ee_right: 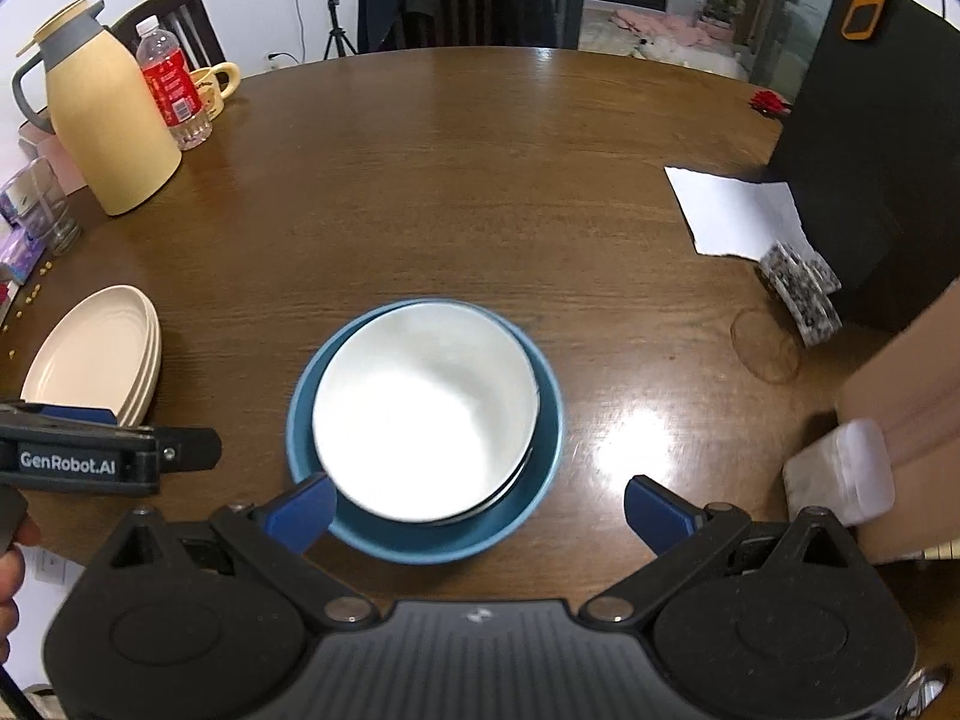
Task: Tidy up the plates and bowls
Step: 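Move both open grippers down to the rim of the nested bowl stack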
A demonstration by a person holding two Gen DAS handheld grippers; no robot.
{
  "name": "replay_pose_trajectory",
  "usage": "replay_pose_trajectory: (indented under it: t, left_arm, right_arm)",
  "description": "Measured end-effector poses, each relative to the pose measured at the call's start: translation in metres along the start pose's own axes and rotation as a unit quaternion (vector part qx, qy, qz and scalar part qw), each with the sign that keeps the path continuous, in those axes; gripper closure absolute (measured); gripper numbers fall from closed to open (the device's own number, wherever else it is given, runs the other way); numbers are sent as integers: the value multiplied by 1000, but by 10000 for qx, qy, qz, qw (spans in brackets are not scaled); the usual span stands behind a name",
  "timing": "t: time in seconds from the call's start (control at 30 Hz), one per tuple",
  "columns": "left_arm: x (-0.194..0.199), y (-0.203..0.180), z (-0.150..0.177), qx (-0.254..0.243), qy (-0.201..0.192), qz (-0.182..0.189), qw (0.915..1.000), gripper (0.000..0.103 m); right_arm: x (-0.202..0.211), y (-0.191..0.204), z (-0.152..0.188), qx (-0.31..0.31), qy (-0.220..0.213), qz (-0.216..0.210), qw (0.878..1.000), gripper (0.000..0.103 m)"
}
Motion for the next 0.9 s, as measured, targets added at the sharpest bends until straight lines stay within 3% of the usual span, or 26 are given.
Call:
replay_pose_trajectory:
  t: [0.9]
  left_arm:
    - [-44,-51,-20,202,491,-48,9986,0]
  right_arm:
    - [-62,-66,-25,58,668,-645,9957,4]
Point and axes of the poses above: each gripper's, at about its wrist camera, not at the fingertips, and x roughly against the way its jaws point, y to its left, z to its underside, the point moved 4 cm from there along -x, roughly the way its jaws point, and after that the axes turned 9 degrees about -z, right-handed, at the moved point
